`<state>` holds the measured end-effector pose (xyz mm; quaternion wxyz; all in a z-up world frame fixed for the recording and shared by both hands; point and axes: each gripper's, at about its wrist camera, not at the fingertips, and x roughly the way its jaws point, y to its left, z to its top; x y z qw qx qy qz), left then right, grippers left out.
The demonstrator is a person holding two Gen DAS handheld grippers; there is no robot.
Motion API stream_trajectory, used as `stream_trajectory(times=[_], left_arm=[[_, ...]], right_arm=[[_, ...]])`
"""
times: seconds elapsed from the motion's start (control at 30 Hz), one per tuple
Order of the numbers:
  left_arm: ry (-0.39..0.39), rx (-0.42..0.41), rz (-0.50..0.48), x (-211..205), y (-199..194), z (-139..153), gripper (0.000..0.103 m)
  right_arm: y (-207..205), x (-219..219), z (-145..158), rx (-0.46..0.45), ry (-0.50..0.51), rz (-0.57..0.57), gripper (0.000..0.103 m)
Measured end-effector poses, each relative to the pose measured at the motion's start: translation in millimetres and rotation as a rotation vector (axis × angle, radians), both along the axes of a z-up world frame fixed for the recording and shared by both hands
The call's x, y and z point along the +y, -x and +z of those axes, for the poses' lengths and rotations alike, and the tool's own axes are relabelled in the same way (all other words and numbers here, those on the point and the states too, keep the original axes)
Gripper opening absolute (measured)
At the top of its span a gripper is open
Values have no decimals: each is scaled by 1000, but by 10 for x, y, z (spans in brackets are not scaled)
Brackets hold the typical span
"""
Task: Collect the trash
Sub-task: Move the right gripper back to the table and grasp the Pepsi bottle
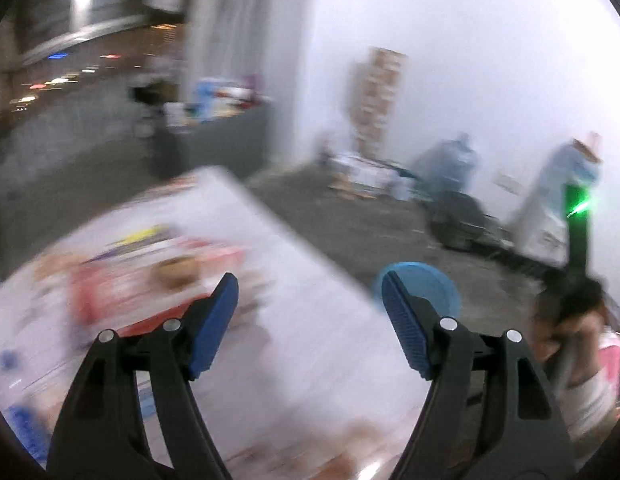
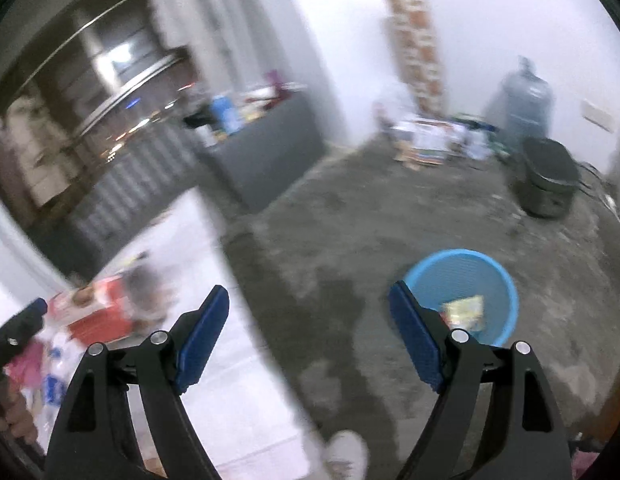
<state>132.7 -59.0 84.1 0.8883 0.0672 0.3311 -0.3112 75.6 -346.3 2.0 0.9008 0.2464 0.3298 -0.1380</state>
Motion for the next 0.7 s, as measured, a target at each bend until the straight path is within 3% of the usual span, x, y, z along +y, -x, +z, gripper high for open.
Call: stream_trajectory(times=[0.1,0.23,0.4,0.53,0.7], left_arm=[[-34,-39,206,913,84,9,70],[-23,-25,462,2079,228,-61,70],[-31,15,724,3139,344,-317,66],[6,81,810,3696,336,-591,54],[23,177,792,3950,201,-970,38]], right_arm=[[-216,593,213,-37,15,142,80],[-564,1520,410,-82,-1,373,80],[-1017,2743,346,-46,-73,692,80],[-1355,3701,86,62,-190,903,80],[-1674,4369,-267,206,-312,988,80]])
